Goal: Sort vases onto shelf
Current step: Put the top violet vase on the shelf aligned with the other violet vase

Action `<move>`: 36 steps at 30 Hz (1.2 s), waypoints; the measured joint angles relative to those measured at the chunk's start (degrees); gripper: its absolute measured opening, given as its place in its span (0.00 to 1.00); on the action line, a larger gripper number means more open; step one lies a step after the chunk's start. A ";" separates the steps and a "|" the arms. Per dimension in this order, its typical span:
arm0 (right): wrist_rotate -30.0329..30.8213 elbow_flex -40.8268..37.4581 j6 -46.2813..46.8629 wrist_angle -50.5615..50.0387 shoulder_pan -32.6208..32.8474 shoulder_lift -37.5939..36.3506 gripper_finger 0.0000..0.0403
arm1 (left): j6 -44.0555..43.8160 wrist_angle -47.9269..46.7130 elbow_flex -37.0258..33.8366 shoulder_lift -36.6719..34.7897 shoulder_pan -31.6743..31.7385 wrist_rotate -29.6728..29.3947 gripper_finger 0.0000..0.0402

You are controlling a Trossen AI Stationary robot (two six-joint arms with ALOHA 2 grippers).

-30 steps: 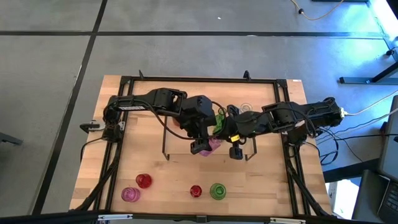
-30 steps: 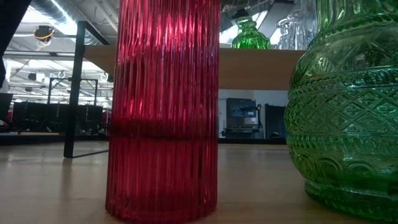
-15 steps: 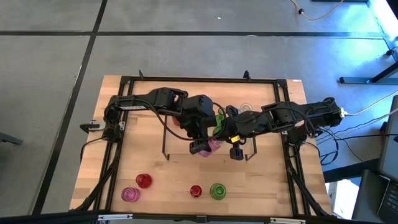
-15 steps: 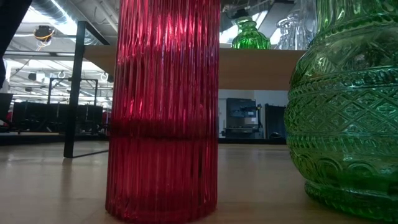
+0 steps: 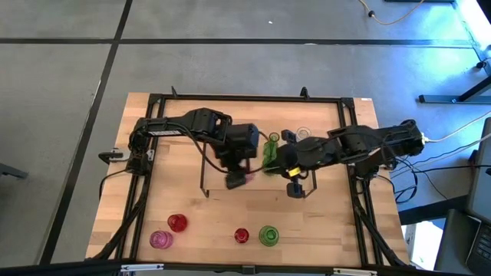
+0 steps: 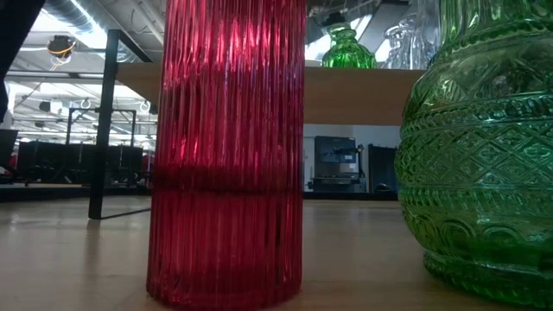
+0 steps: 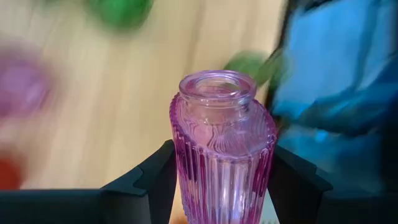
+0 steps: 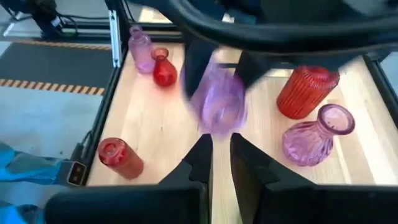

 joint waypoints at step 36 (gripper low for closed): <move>12.36 -0.11 6.04 -7.48 0.02 -21.31 0.10 | 7.59 66.91 -47.60 -31.93 -14.00 -47.49 0.49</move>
